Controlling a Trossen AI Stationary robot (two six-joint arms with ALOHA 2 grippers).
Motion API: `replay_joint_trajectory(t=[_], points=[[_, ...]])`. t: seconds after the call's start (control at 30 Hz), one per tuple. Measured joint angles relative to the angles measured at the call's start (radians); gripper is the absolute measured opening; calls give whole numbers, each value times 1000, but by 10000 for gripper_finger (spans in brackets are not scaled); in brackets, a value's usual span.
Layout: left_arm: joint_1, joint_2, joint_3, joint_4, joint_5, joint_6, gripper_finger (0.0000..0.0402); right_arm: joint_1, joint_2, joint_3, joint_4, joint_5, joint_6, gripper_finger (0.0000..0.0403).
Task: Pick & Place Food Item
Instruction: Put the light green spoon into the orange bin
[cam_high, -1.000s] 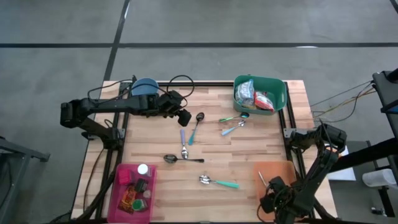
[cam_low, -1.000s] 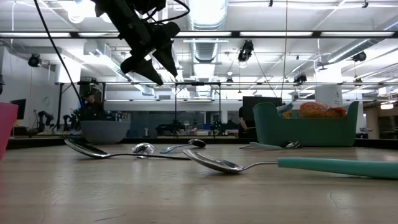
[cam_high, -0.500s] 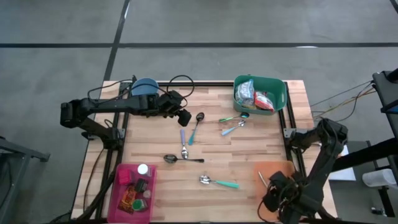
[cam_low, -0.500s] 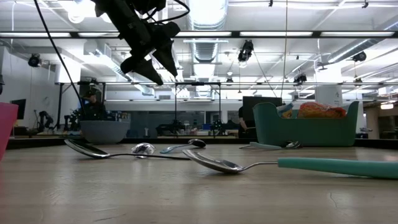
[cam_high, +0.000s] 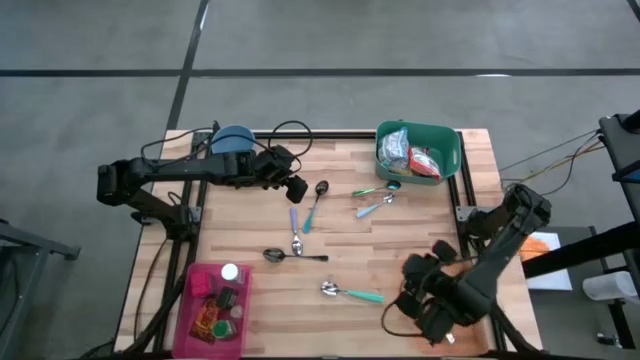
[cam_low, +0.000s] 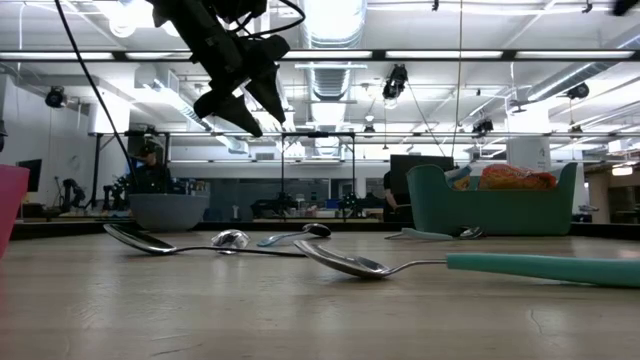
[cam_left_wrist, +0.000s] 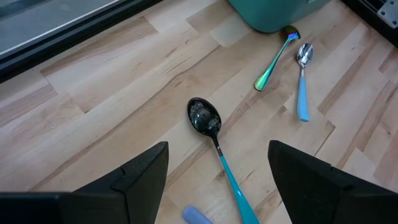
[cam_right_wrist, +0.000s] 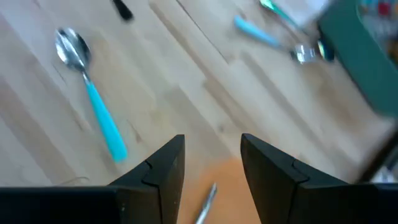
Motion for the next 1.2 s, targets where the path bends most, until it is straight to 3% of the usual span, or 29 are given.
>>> replay_joint_trajectory(t=[0.27, 0.47, 0.87, 1.2], points=[[0, 0, 0, 0, 0, 0, 279, -169, -3, 20, 250, 24, -457, 155], [0, 0, 0, 0, 0, 0, 279, -286, -3, 20, 447, -72, -738, 155], [0, 0, 0, 0, 0, 0, 279, -409, 0, -38, 684, -239, -944, 155], [0, 0, 0, 0, 0, 0, 279, -410, 0, -200, 916, -291, -938, 155]])
